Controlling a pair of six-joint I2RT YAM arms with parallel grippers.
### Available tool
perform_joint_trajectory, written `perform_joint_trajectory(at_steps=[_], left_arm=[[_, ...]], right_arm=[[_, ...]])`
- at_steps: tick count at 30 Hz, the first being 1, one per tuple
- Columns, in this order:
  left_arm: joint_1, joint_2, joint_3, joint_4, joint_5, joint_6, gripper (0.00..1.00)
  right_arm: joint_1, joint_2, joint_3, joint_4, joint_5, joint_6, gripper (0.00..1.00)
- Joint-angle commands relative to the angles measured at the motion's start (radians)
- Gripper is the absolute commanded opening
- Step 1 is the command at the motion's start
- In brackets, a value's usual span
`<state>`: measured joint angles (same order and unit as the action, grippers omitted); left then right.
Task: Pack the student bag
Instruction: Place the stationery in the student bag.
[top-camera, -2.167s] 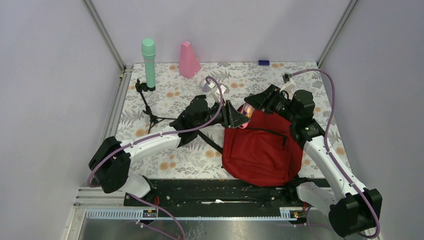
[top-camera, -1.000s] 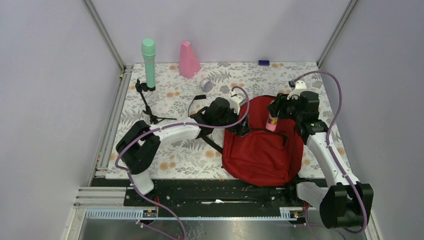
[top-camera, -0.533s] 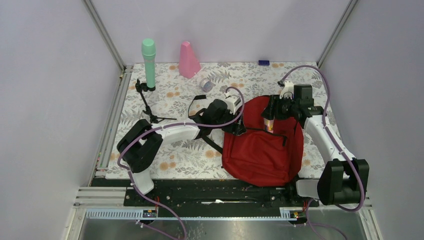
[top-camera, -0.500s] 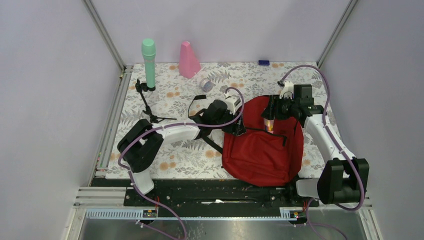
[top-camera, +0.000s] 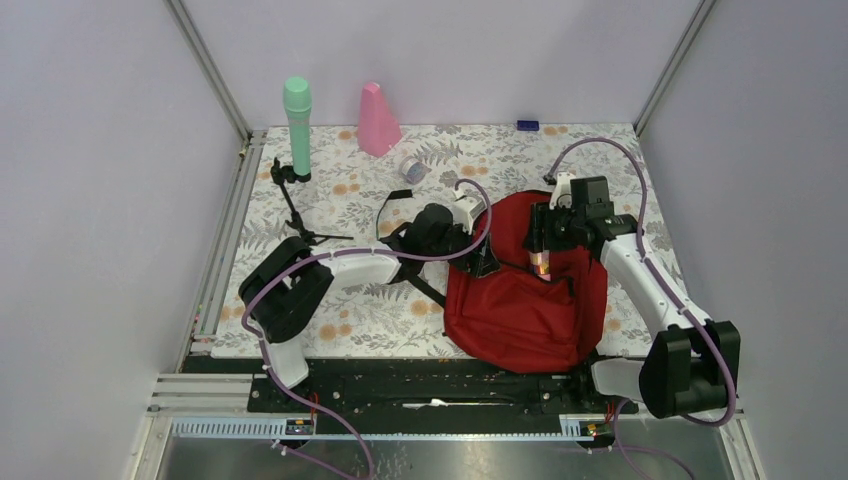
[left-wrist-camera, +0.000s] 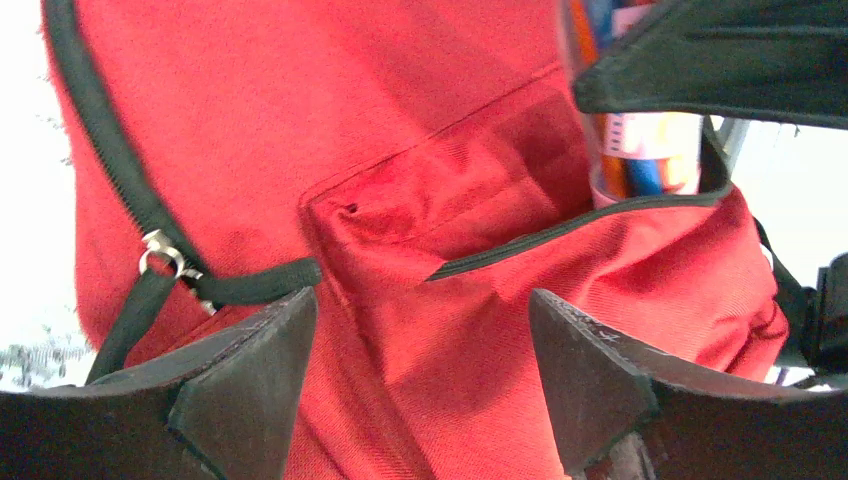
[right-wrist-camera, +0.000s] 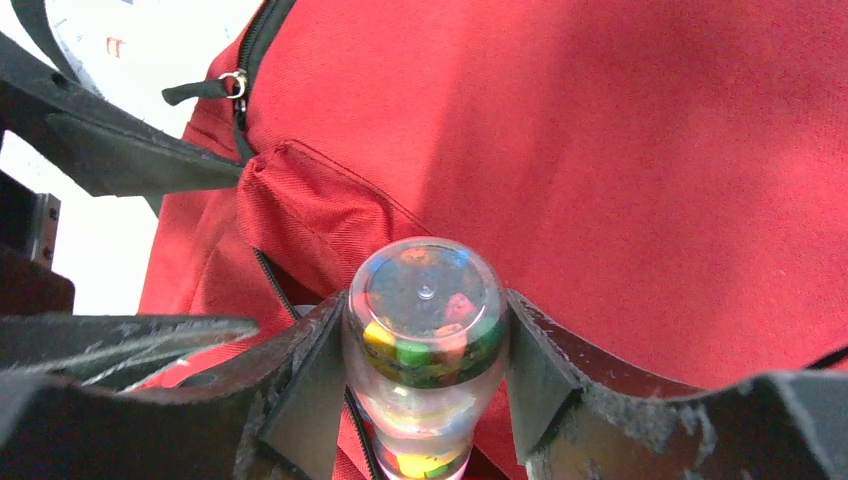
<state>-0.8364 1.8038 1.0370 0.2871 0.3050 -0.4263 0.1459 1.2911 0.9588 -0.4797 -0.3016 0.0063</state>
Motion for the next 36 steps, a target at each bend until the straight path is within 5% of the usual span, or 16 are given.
perform_joint_trajectory(at_steps=[1,13,21,26,36], left_arm=[[-0.022,-0.056,0.007,0.164,0.128,0.135,0.81],[-0.108,0.007,0.070,0.255,0.230,0.354,0.85],[-0.187,-0.067,-0.003,0.319,-0.103,0.457,0.88],[-0.213,-0.084,-0.017,0.304,-0.124,0.485,0.95],[-0.230,0.020,0.100,0.197,-0.140,0.531,0.92]], right_arm=[[0.006,-0.081,-0.015,0.025,0.123,0.028,0.07],[0.003,-0.041,0.064,-0.061,0.199,0.031,0.06],[-0.003,-0.034,0.076,-0.060,0.240,0.050,0.06],[-0.005,-0.042,0.070,-0.059,0.232,0.048,0.06],[-0.005,-0.098,-0.012,-0.001,0.176,0.048,0.06]])
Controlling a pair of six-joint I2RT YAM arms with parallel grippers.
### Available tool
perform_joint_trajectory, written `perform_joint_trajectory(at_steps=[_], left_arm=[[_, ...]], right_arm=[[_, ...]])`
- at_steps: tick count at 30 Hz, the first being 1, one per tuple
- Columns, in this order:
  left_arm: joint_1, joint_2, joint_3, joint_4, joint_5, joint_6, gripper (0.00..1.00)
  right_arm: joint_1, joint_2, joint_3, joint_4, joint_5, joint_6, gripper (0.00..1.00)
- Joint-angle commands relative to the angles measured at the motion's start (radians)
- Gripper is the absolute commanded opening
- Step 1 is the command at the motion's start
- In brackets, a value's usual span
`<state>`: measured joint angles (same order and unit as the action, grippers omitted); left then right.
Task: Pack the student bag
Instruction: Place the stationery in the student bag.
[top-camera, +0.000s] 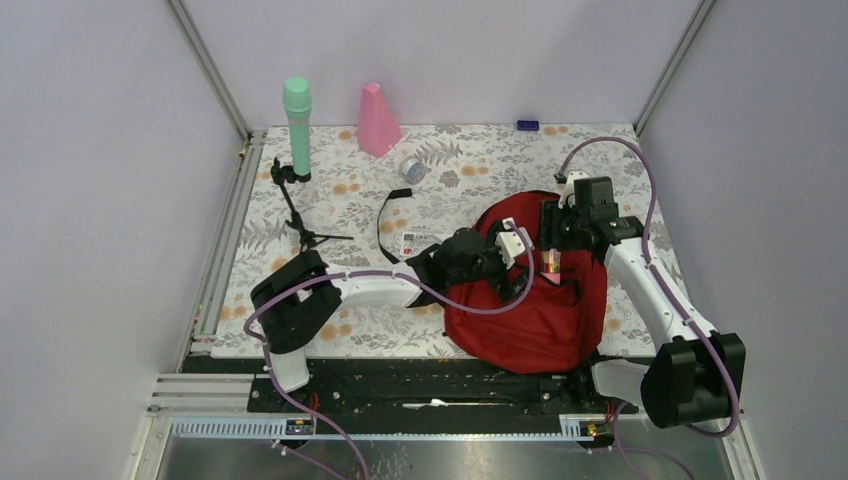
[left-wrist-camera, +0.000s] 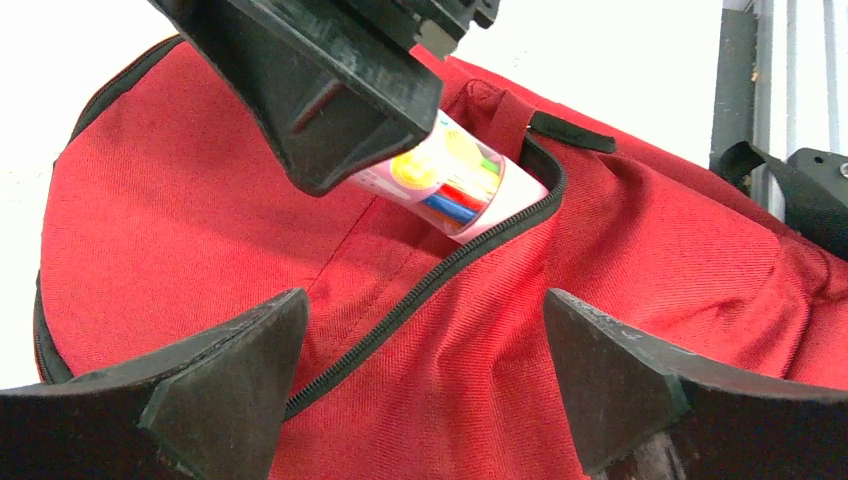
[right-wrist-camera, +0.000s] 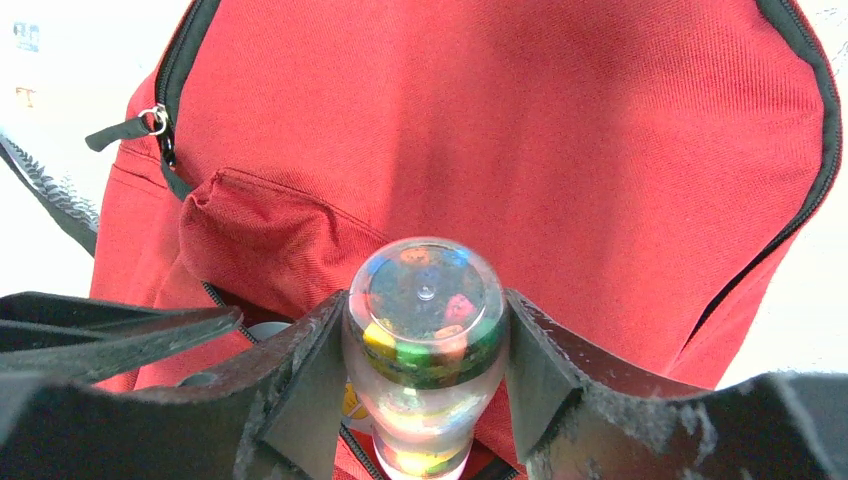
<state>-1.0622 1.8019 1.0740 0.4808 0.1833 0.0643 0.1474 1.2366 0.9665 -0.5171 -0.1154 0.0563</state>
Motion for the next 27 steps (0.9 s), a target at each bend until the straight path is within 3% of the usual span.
perform_joint_trajectory(at_steps=[1,9,14,15,18,21,27], left_arm=[[-0.004,0.026,0.067,0.006,-0.014,0.045,0.92],[-0.010,0.072,0.112,-0.055,0.013,0.091,0.93],[-0.027,0.110,0.128,-0.100,-0.087,0.129,0.92],[-0.028,0.113,0.125,-0.095,-0.106,0.131,0.89],[-0.028,0.110,0.101,-0.051,-0.137,0.111,0.64],[-0.034,0.089,0.090,-0.030,-0.132,0.086,0.45],[-0.039,0.007,0.046,0.042,-0.080,0.017,0.21]], right_arm=[[-0.006,-0.046,-0.024,0.040,-0.013,-0.001,0.06],[-0.006,-0.059,-0.025,0.052,-0.021,0.010,0.06],[-0.006,-0.070,-0.033,0.059,-0.019,0.014,0.06],[-0.006,-0.073,-0.033,0.058,-0.022,0.015,0.06],[-0.006,-0.083,-0.035,0.056,-0.029,0.014,0.06],[-0.006,-0.095,-0.048,0.064,-0.027,0.010,0.06],[-0.006,-0.097,-0.102,0.181,-0.061,0.028,0.06]])
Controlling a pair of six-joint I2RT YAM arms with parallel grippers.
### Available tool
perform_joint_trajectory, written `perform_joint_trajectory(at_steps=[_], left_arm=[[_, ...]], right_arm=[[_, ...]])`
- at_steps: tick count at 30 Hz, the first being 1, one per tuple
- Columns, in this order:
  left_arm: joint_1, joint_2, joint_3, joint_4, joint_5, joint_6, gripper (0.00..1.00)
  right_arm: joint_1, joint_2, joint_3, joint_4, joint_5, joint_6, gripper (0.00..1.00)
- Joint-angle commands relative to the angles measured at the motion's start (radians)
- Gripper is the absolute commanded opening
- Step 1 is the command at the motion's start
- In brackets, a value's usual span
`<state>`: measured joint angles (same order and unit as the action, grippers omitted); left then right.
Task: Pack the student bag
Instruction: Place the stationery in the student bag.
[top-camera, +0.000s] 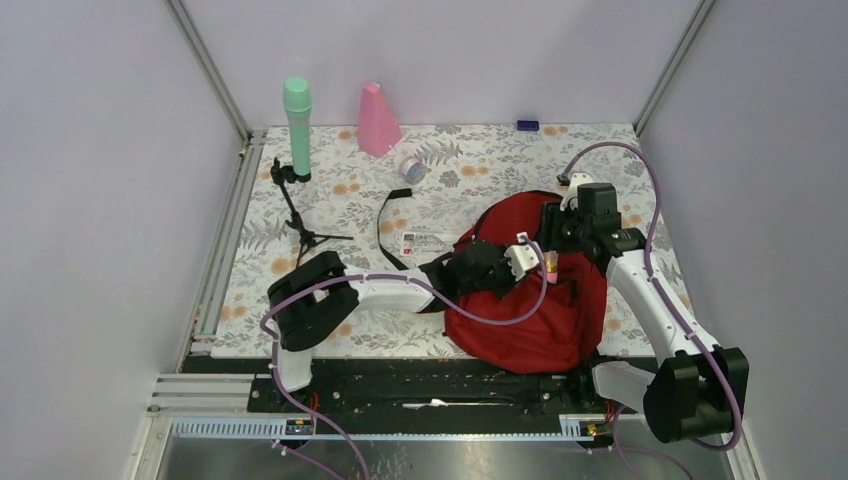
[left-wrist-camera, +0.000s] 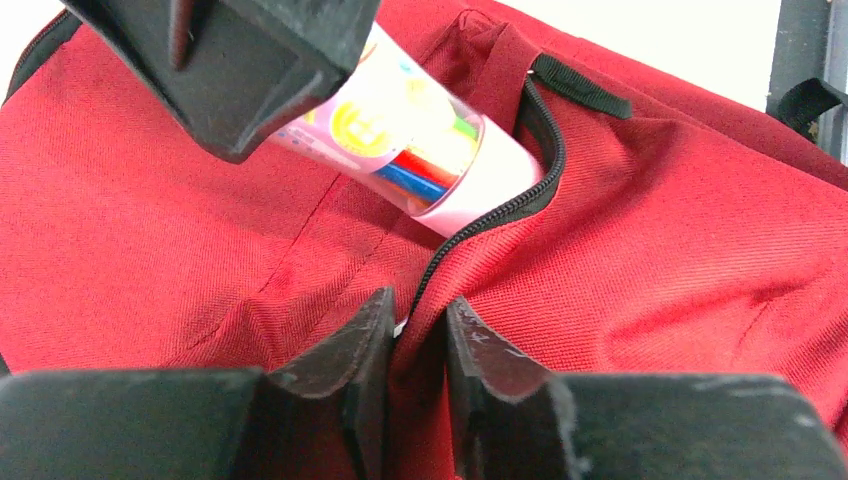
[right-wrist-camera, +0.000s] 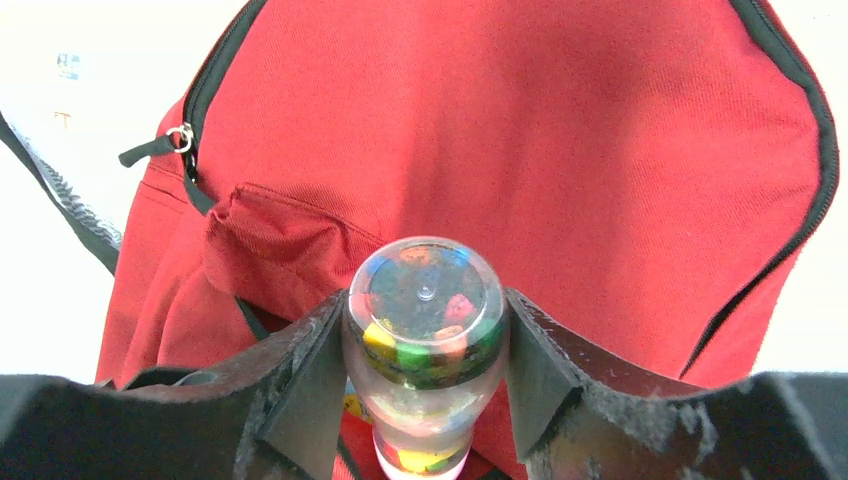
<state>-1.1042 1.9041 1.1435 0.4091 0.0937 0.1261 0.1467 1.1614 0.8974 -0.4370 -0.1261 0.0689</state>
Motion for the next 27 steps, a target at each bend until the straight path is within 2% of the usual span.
perform_joint_trajectory(at_steps=[1,4,10,14,20,23,25,27], left_arm=[[0.004,-0.106,-0.030,0.122,0.020,-0.056,0.16],[0.004,-0.126,-0.046,0.145,0.042,-0.087,0.07],[0.022,-0.150,-0.051,0.168,0.124,-0.156,0.03],[0.075,-0.134,-0.040,0.195,0.167,-0.251,0.03],[0.119,-0.133,-0.052,0.218,0.216,-0.274,0.02],[0.119,-0.137,-0.055,0.219,0.224,-0.267,0.01],[0.119,-0.136,-0.059,0.225,0.228,-0.268,0.01],[0.119,-0.134,-0.059,0.227,0.233,-0.267,0.01]], right_arm=[[-0.006,-0.019,-0.039,0.124,-0.060,0.016,0.06],[-0.005,-0.006,-0.053,0.169,-0.081,0.008,0.06],[-0.005,0.007,-0.066,0.165,-0.145,-0.013,0.06],[-0.005,0.008,-0.052,0.063,-0.232,-0.053,0.06],[0.019,0.039,0.013,-0.102,-0.198,-0.060,0.06],[0.040,0.071,0.039,-0.186,-0.174,-0.064,0.10],[0.049,0.079,0.025,-0.207,-0.209,-0.055,0.15],[0.050,0.074,0.007,-0.197,-0.226,-0.033,0.27]])
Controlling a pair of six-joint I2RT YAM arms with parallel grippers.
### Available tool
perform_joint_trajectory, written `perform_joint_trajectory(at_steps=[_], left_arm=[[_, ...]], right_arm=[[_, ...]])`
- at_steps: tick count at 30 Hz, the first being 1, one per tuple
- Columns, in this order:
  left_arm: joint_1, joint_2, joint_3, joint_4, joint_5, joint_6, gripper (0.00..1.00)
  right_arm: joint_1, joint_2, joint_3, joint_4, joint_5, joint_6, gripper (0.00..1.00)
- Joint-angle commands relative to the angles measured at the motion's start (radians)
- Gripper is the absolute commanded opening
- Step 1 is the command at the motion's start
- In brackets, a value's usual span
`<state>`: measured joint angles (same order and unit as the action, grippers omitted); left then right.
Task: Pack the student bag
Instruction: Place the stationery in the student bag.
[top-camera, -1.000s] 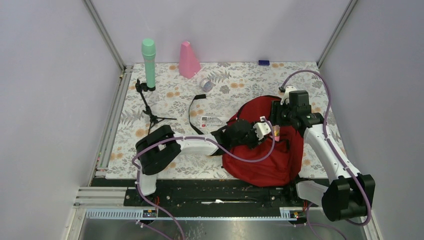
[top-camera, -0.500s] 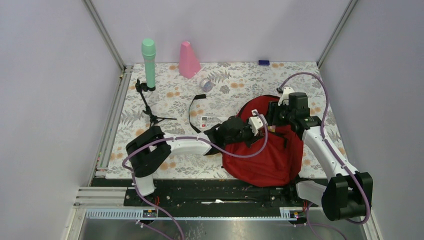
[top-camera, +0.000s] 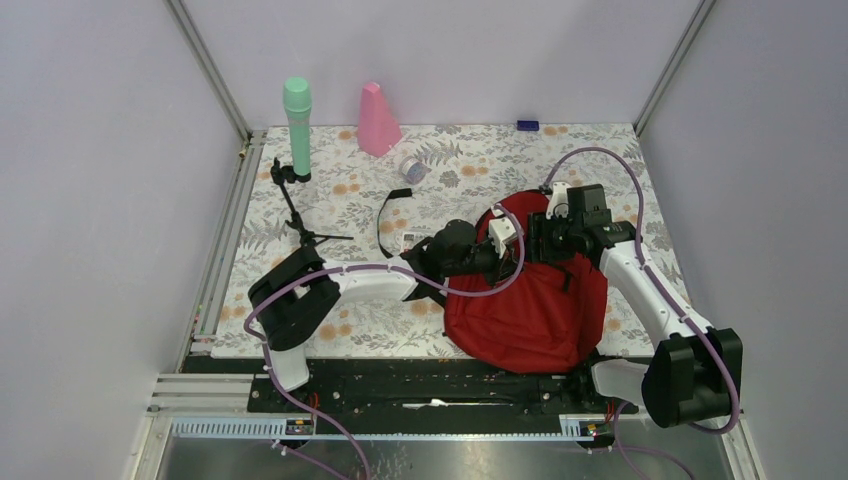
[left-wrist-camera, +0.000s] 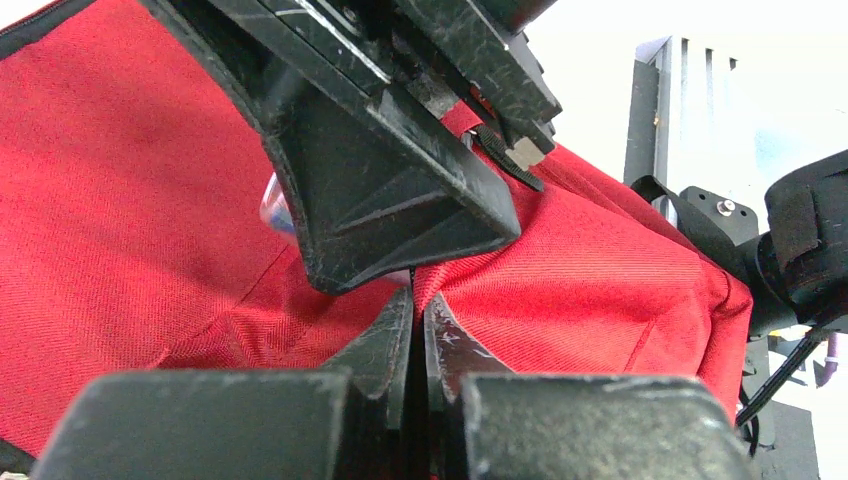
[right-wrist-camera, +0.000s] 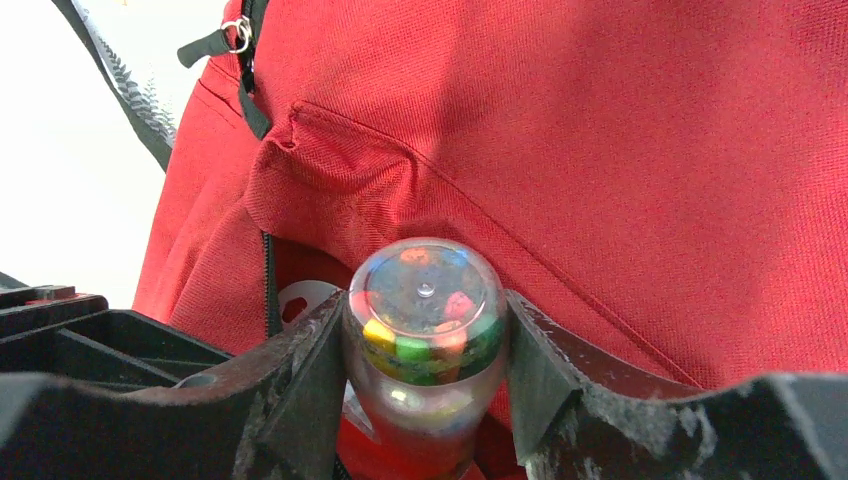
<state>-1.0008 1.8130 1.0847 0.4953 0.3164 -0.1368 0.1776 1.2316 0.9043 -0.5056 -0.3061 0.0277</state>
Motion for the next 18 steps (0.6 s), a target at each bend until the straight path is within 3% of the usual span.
perform_joint_trajectory(at_steps=[1,3,6,13,18], left_arm=[[0.016,-0.042,0.000,0.140,0.014,-0.003,0.01],[0.015,-0.042,-0.003,0.137,0.019,-0.001,0.01],[0.015,-0.043,-0.007,0.132,0.030,0.005,0.01],[0.016,-0.042,-0.009,0.110,0.041,0.014,0.01],[0.016,-0.042,-0.005,0.096,0.040,0.017,0.01]], right_arm=[[0.020,-0.002,-0.005,-0.119,-0.038,0.019,0.37],[0.019,-0.012,0.001,-0.100,-0.012,0.034,0.54],[0.019,-0.013,0.033,-0.075,0.015,0.043,0.65],[0.018,0.034,0.111,-0.033,0.030,0.070,0.70],[0.017,0.056,0.100,0.037,0.081,0.082,0.68]])
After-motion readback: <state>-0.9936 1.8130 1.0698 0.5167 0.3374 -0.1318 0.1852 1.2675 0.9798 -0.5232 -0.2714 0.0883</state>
